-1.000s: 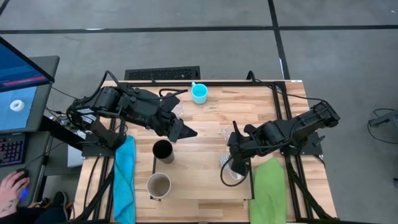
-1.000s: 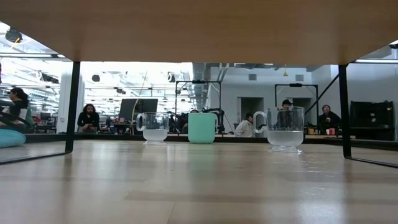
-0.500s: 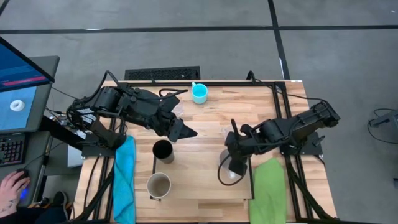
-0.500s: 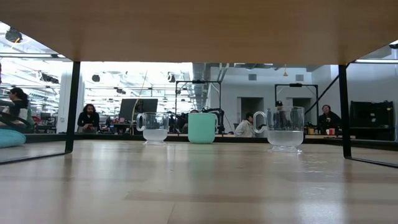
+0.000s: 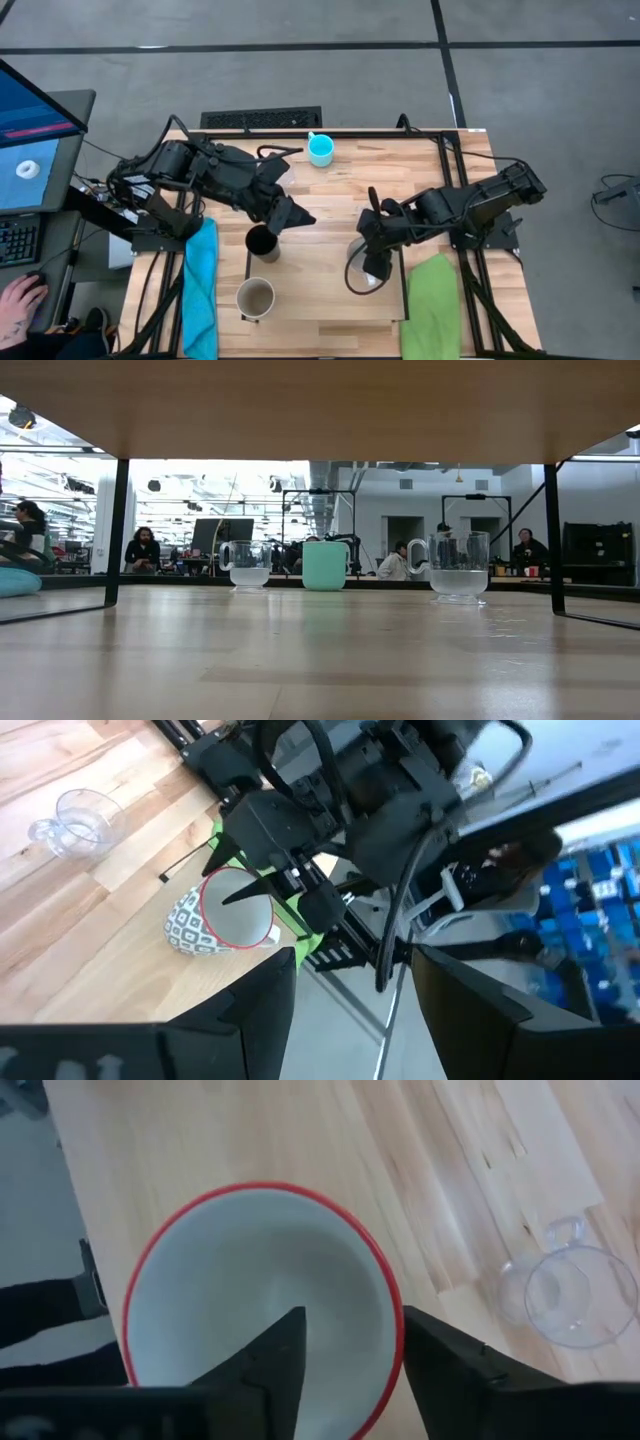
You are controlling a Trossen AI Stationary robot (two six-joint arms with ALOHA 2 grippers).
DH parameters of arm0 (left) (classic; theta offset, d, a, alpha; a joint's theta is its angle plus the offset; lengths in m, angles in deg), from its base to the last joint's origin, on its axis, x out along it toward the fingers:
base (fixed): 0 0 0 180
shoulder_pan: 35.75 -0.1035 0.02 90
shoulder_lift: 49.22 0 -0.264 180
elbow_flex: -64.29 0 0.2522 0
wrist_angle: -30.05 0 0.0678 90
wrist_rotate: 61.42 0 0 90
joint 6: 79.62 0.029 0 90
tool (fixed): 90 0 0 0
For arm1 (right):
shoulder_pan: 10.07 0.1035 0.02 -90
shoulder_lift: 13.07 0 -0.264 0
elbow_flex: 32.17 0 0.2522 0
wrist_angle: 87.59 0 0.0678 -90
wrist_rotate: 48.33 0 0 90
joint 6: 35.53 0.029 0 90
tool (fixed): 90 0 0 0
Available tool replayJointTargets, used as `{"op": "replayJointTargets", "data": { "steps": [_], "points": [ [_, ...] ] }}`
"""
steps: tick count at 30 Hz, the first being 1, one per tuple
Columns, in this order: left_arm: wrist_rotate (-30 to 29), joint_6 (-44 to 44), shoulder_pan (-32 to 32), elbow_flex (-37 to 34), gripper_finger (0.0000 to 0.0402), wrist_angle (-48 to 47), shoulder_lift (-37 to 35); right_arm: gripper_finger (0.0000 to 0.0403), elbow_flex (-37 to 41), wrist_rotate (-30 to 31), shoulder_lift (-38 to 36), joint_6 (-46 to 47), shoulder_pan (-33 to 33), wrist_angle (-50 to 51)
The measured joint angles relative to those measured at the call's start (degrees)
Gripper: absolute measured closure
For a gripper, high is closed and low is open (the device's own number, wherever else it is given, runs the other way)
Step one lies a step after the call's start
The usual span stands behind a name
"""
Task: Stack small to large cups/mugs on shelf
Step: Put the gray patterned mug on the shelf
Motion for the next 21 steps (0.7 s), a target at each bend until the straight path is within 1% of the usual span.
{"op": "replayJointTargets", "data": {
  "steps": [5,11,15,18,21],
  "points": [
    [0.11,3.72,1.45,0.00,0.0220,-1.12,0.02,0.0210,0.00,0.04,-1.15,-1.13,-0.22,-2.60],
    [-1.36,9.91,3.95,-0.02,0.0233,-1.26,0.53,0.0217,0.00,0.12,-5.28,-2.15,0.16,-5.07],
    [-3.07,13.07,5.73,0.02,0.0252,-0.86,2.49,0.0229,0.00,1.12,-9.22,-2.13,1.77,-4.93],
    [-3.00,18.07,6.62,0.02,0.0275,-0.13,4.90,0.0237,-0.02,1.81,-12.03,-0.64,3.37,-3.75],
    [-0.12,24.34,7.19,0.02,0.0293,2.27,8.42,0.0242,-0.02,2.48,-14.23,1.46,5.59,-1.74]
  ]
}}
